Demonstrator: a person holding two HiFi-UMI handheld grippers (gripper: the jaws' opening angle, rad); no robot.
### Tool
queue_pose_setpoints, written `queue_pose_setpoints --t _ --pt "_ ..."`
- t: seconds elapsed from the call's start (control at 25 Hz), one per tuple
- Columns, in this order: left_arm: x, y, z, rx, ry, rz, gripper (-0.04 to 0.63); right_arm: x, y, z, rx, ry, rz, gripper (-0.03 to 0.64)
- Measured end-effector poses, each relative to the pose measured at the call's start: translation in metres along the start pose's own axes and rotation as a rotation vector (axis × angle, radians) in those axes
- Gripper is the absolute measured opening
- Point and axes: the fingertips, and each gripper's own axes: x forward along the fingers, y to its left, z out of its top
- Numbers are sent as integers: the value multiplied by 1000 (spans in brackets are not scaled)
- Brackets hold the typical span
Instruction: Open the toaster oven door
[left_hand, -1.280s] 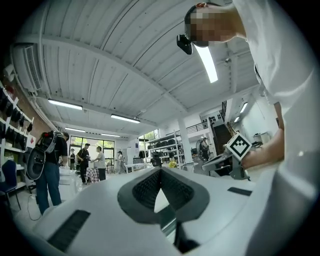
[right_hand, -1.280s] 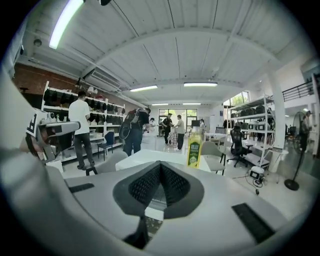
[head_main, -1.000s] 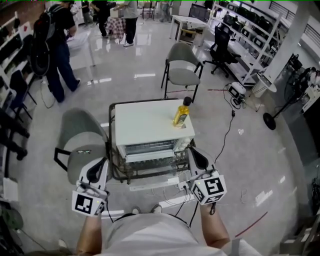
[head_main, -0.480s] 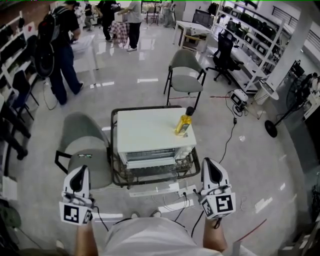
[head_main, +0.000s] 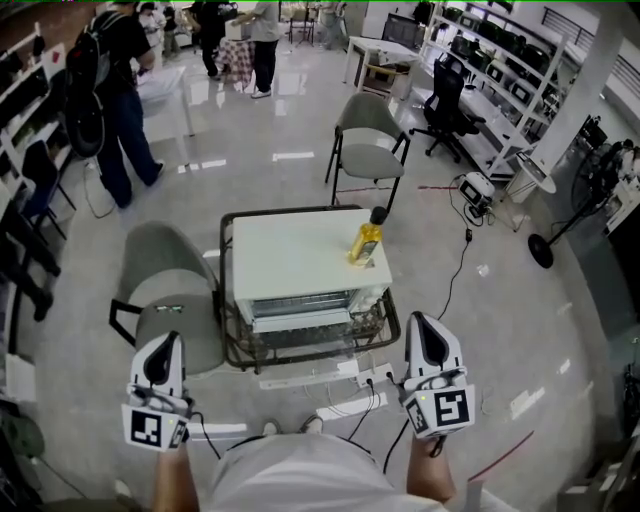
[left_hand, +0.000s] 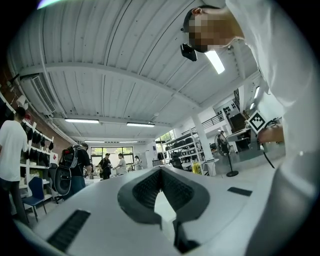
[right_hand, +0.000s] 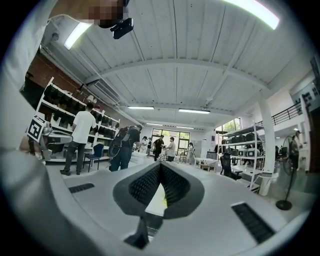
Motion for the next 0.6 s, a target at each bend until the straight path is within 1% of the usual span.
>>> queue_pose_setpoints --t 0.12,0.4,0.6 --pt "-3 -3 1 -23 3 -5 15 -4 6 2 -22 3 0 21" --pt "-11 -4 -4 -15 17 -21 16 -11 15 6 -23 6 7 21" --pt "-19 -18 -5 -29 31 -47 15 -16 20 9 -26 7 17 21"
